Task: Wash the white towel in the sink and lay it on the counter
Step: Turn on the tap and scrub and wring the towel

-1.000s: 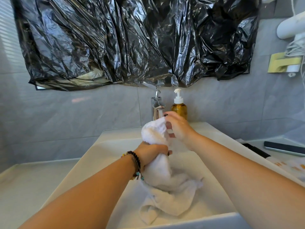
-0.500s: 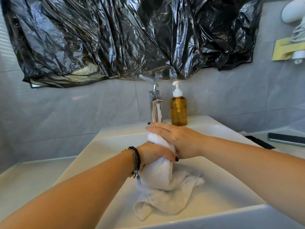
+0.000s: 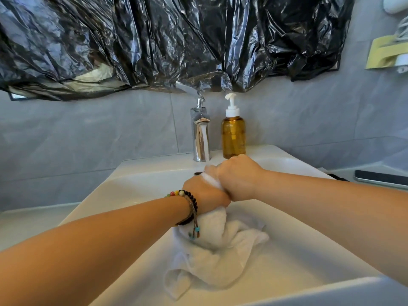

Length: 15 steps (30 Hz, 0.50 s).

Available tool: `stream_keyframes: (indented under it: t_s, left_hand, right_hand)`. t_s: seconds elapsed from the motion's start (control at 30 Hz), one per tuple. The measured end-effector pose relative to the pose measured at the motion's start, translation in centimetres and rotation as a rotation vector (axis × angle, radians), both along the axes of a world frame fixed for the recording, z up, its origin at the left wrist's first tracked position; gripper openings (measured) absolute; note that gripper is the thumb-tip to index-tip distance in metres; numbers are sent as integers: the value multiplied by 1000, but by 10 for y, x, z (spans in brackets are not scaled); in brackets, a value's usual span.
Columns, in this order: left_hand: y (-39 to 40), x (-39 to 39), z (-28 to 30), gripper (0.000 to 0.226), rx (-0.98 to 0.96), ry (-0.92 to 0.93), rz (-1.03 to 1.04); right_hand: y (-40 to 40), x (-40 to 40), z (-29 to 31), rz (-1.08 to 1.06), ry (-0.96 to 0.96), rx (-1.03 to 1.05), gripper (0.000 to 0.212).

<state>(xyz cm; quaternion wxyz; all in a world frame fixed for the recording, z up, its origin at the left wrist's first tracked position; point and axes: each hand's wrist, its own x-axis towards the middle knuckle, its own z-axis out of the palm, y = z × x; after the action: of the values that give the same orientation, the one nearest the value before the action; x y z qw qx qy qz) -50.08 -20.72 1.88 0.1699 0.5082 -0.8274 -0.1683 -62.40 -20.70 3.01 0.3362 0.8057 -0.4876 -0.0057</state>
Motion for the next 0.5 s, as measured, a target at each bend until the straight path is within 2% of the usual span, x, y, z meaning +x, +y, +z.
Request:
stream_keyframes:
  t_s: [0.2, 0.3, 0.33, 0.4, 0.47, 0.5]
  left_hand:
    - [-1, -2, -3, 32, -79, 45, 66]
    - [1, 0, -1, 25, 71, 174, 134]
    - [0, 3, 1, 29, 115, 220, 162]
    - [-1, 8, 5, 52, 227, 354, 232]
    - [-1, 14, 14, 48, 271, 521, 308]
    - [-2, 17, 20, 40, 273, 594, 337]
  right_hand:
    - [3, 5, 11, -104, 16, 48, 41]
    - [-3, 0, 13, -118, -67, 182, 50]
    - [-7, -3, 13, -123, -146, 256, 52]
    - [-12, -8, 15, -88, -431, 396, 44]
    - [-5, -6, 22, -44, -777, 477, 45]
    - [1, -2, 25, -70, -931, 512, 56]
